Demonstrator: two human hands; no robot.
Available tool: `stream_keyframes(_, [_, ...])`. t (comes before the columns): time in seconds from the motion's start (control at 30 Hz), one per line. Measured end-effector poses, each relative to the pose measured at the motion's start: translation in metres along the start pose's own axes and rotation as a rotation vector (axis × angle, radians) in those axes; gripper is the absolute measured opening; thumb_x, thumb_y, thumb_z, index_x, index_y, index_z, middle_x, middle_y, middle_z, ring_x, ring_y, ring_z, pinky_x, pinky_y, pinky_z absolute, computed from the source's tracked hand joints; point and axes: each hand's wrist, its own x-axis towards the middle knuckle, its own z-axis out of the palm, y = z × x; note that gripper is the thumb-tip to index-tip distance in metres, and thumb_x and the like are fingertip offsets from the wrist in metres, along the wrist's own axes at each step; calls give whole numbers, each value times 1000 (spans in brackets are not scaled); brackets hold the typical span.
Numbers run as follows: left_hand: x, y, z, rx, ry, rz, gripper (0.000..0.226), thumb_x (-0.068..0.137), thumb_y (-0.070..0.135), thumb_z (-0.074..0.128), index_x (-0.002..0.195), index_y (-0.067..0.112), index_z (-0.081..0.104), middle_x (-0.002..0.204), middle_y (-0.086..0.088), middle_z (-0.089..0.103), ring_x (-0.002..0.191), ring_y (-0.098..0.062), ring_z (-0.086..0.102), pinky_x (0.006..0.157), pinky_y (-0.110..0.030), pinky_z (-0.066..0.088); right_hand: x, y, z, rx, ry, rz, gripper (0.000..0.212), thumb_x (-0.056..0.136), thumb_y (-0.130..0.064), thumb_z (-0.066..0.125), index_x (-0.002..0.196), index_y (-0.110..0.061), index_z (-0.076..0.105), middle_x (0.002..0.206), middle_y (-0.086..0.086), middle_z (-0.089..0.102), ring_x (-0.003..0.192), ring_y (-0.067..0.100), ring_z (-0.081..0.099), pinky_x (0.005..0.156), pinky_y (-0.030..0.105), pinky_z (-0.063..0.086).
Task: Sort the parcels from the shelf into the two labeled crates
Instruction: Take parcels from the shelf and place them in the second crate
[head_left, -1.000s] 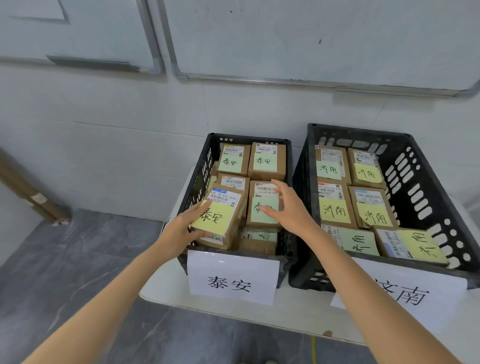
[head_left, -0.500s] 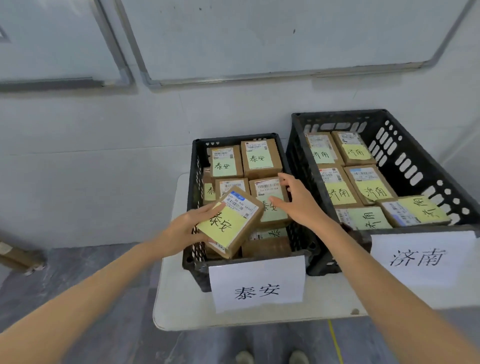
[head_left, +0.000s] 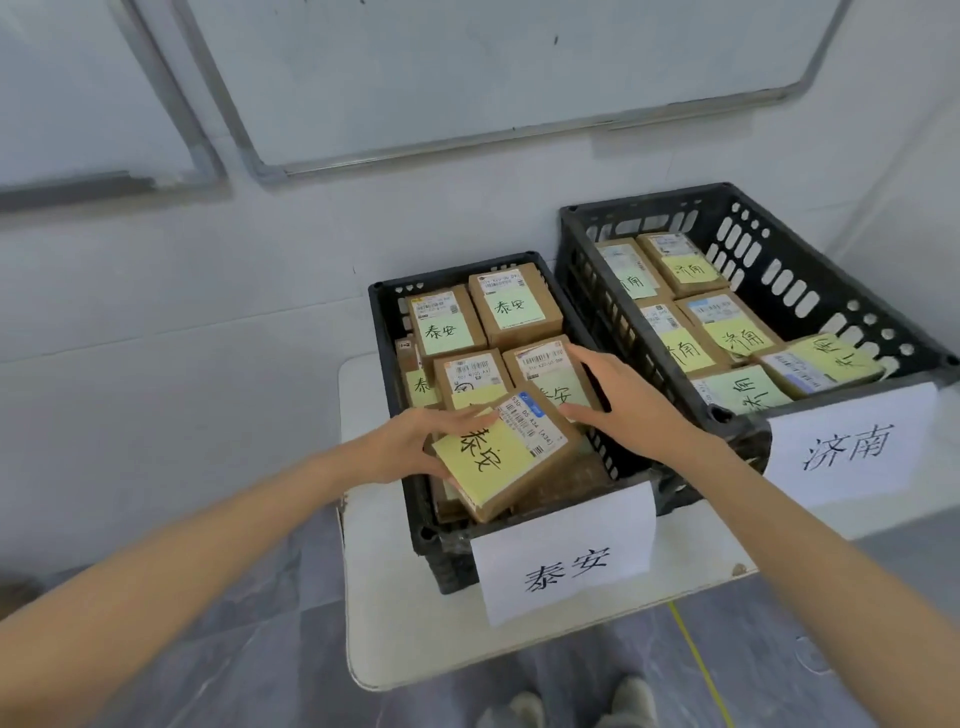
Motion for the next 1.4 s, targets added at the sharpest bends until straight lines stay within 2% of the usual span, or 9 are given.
stream_keyframes(0.13, [8,-2,-7,-20,-64,16,76,84,0,70,146,28,35,144,7,48,132,-9,47,95,-26,51,-6,7,-5,-183,38,-32,83,91,-44,64,156,-28,15,160,-2,26,147,19,25,113,49,35])
stream_keyframes(0.27, [15,-2,-15,-75,-148,28,74,86,3,70,146,29,38,145,8,48,131,-10,49,95,-35,54,-13,12,-7,-373,51,-34,85,93,-49,59,158,-28,8,163,2,20,150,23,17,116,46,31])
stream_keyframes(0.4, [23,-3,-18,-100,-226,22,71,86,7,71,145,32,41,142,11,51,132,-10,47,98,-36,52,-20,16,-7,-389,48,14,84,93,-49,57,158,-29,7,163,1,19,151,24,15,117,46,28])
stream_keyframes(0.6, [33,-15,-7,-167,-280,-17,72,86,2,69,142,36,40,138,29,46,128,9,44,87,-12,48,-21,20,-7,-366,24,55,83,94,-48,56,157,-31,6,163,-1,18,151,21,13,118,47,29])
stream_keyframes(0.7, [37,-28,6,-196,-263,-52,67,86,2,70,137,40,48,142,26,42,132,1,42,90,-17,49,-20,22,-6,-373,16,54,82,94,-48,56,157,-31,6,163,-1,19,151,20,14,117,46,29])
stream_keyframes(0.8, [41,-36,13,-84,-238,-66,71,84,2,72,139,39,48,148,14,38,136,-9,38,105,-33,46,-18,24,-3,-387,2,56,82,94,-49,56,157,-31,5,163,-2,18,151,19,12,117,44,28])
stream_keyframes(0.97, [49,-46,23,402,-163,116,66,88,18,71,146,31,40,154,7,36,144,-15,28,113,-33,32,-15,23,2,-364,-11,64,83,94,-47,58,157,-31,6,163,-2,18,152,19,11,117,45,25])
stream_keyframes(1.13, [43,-58,29,812,-60,184,67,94,31,60,151,36,26,157,4,28,140,-21,31,106,-40,28,-10,20,4,-354,-35,66,84,94,-45,59,157,-31,6,164,-2,17,152,19,9,118,47,23])
stream_keyframes(1.4, [37,-42,30,730,-72,74,66,89,19,59,148,35,35,154,8,30,139,-16,26,96,-32,23,-1,13,6,-335,-75,36,84,94,-45,59,157,-28,6,163,-1,18,152,21,9,119,49,25])
